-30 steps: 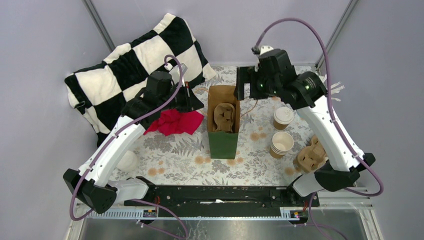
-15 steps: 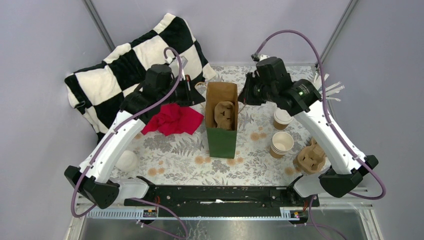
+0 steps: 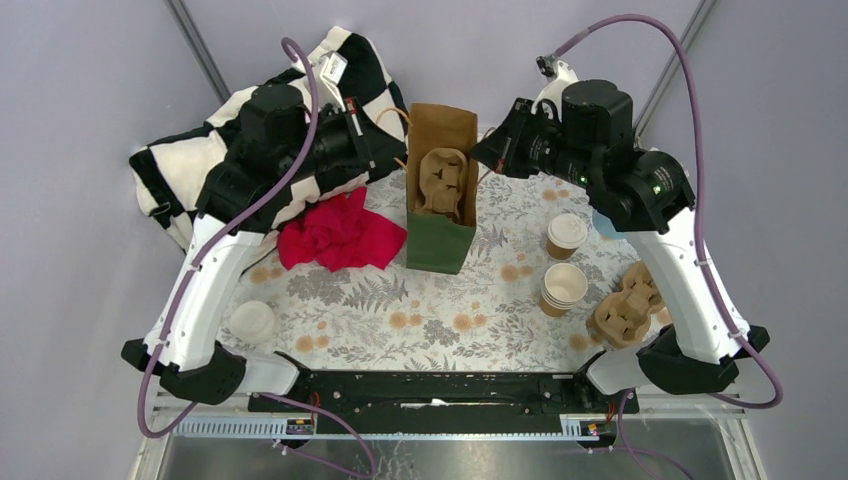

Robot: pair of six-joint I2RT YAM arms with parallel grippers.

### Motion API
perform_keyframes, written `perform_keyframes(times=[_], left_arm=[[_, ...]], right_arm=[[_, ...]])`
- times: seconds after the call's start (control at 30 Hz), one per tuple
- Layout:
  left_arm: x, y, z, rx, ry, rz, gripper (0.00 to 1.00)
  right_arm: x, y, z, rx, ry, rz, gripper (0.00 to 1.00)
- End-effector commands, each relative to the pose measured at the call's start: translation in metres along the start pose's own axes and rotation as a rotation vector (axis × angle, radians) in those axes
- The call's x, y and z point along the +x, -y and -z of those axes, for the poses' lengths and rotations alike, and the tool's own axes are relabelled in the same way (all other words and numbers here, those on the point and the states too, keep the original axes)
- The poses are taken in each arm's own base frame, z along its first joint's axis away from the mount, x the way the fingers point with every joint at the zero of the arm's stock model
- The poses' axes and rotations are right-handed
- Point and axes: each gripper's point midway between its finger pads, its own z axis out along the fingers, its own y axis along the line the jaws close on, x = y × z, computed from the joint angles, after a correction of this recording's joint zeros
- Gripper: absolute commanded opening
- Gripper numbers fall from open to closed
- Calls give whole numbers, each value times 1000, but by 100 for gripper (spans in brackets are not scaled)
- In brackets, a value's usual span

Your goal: Pack the takeout coffee

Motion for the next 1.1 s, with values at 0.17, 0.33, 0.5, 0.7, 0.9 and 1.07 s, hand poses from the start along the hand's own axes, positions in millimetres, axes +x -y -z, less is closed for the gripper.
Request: perform_keyframes(times=[0.17,0.33,0.5,0.7,0.9,1.07], left_arm=[[59,-75,-21,-175,-99,166,0],[94,-113,-41,-187,-185,301,0],[22,-45,-26,17,-74,127,0],[-20,2,-1,121,10,60,0],[-1,-21,0,36,2,123,0],[86,-101,-22,-136,-145,295,0]], right_arm=[[37,39,-30,72,-9,-93,0],[78,135,-42,285,-32,-266,0],[23,77,-22,95,-35,-170,0],[-11,23,-4,-94,11,-152,0],[8,32,-12,-98,-28,-196,0],[77,106,-38,104,-101,-330,0]])
